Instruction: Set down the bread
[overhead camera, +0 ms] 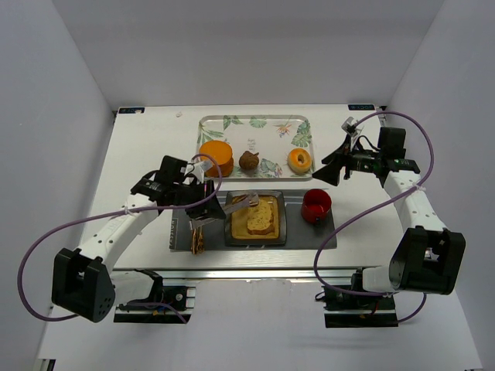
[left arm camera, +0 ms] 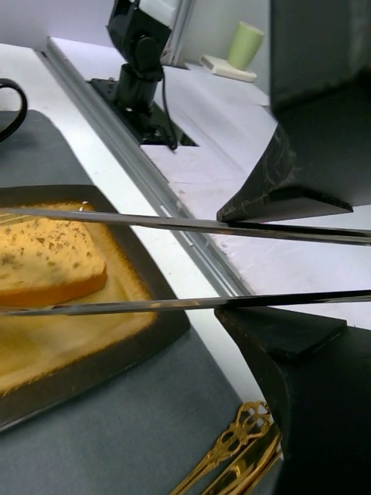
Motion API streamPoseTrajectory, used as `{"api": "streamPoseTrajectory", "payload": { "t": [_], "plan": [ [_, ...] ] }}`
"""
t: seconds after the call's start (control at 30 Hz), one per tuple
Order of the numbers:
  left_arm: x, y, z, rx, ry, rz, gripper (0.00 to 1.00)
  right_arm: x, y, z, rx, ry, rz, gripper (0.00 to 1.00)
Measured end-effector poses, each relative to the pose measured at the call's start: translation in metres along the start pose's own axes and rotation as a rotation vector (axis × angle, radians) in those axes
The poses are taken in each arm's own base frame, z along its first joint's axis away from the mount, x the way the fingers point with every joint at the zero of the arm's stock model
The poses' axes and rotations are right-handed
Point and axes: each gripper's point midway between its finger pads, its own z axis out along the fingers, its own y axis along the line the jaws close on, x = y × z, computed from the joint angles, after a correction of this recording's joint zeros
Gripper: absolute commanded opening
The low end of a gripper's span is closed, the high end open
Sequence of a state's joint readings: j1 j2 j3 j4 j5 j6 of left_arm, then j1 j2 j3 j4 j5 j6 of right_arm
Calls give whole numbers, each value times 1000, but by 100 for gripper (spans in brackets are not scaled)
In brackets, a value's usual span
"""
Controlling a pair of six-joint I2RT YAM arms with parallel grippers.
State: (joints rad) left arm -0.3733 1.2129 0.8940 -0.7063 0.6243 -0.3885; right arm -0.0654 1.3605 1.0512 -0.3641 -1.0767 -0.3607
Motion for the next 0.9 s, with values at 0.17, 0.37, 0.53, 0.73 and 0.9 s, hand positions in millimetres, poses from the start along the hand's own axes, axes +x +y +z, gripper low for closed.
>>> {"api": "streamPoseTrajectory", "payload": {
  "t": [0.17,0.37,0.53,0.73,0.9],
  "plan": [
    [-16,1,-3,-35,-43,25,55,0,0,0,-1,1,-4,89],
    [-69,-11,-19,-95,-187,142,54,0,0,0,-1,1,-6,89],
    [-109,-10,-17,-171,-238,218,54,1,0,0,-1,2,-4,89],
    [-134,-9,9,-269,-197,312,55,2,-1,1,-2,3,-1,89],
    [-138,-11,22,-352,-159,409,56,2,-1,1,-2,3,-1,89]
  ]
}}
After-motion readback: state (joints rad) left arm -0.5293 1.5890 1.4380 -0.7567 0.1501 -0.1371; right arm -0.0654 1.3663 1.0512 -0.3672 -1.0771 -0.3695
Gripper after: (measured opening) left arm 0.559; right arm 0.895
